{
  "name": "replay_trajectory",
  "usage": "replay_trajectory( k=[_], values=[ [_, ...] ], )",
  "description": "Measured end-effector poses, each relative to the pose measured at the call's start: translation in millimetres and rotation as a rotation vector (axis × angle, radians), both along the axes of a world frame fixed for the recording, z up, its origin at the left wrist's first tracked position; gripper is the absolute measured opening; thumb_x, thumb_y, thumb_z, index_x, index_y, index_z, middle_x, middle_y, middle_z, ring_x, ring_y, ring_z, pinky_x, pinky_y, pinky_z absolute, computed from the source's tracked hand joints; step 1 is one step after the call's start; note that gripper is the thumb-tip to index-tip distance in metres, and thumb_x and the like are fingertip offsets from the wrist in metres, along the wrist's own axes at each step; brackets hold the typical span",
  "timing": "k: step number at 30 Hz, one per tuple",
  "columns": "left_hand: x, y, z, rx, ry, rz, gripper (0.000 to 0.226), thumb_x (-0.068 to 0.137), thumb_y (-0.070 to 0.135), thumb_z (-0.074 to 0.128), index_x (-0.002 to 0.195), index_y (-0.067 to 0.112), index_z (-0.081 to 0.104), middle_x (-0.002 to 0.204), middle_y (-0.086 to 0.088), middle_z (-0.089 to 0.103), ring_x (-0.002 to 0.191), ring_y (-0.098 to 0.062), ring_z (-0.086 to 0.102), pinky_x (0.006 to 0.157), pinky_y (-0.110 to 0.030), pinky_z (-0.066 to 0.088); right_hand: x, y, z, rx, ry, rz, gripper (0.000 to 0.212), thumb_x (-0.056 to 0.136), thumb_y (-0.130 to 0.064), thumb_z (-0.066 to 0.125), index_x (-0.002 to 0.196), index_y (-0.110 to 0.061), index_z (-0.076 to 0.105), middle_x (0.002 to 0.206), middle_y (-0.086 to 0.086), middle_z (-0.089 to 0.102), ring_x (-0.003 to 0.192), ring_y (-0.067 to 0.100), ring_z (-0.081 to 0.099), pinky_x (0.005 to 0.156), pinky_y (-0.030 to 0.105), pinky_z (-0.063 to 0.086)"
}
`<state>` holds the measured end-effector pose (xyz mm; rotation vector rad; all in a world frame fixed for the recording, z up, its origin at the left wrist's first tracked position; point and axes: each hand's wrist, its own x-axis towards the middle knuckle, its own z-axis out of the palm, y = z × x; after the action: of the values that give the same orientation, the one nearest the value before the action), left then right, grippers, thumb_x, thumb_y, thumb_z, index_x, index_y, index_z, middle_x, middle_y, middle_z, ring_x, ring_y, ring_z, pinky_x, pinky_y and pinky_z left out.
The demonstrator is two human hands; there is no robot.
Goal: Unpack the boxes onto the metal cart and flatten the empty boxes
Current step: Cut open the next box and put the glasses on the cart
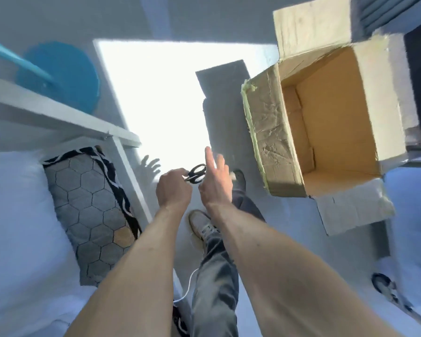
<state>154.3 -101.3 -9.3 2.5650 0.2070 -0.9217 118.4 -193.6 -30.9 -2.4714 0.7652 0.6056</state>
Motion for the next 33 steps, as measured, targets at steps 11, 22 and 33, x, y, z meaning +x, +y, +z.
replay_trajectory(
  k=[11, 22, 33],
  values=[
    [70.5, -228.0, 14.8, -0.003, -0.074, -0.370, 0.046, 0.080, 0.002, 0.057, 0.118, 0.024, 0.068, 0.118, -0.006, 0.062, 0.114, -0.030, 0.054, 0.092, -0.035, 0.044, 18.5, -206.4, 17.5, 0.113, 0.107, -0.547, 0.025, 0.091, -0.010, 0.053, 0.115, -0.012, 0.053, 0.109, 0.012, 0.065, 0.104, 0.033, 0.060, 0.087, 0.038, 0.048],
    [43.0, -383.1, -24.4, -0.071, 0.517, -0.088, 0.005, 0.072, 0.006, 0.066, 0.073, 0.008, 0.071, 0.069, -0.009, 0.068, 0.062, -0.023, 0.059, 0.057, -0.024, 0.041, -1.2, -315.1, -6.7, 0.248, 0.113, -1.414, 0.020, 0.092, -0.007, 0.046, 0.103, -0.015, 0.061, 0.100, 0.011, 0.066, 0.084, 0.027, 0.055, 0.072, 0.028, 0.042],
    [71.7, -415.4, -35.4, 0.055, 0.239, -0.632, 0.040, 0.090, 0.002, 0.049, 0.113, 0.023, 0.075, 0.122, 0.000, 0.070, 0.100, -0.022, 0.063, 0.088, -0.025, 0.048, 17.1, -332.3, -26.2, 0.105, 0.358, -1.563, 0.031, 0.093, 0.003, 0.040, 0.103, -0.019, 0.058, 0.094, 0.005, 0.064, 0.088, 0.025, 0.058, 0.082, 0.036, 0.050]
  ],
)
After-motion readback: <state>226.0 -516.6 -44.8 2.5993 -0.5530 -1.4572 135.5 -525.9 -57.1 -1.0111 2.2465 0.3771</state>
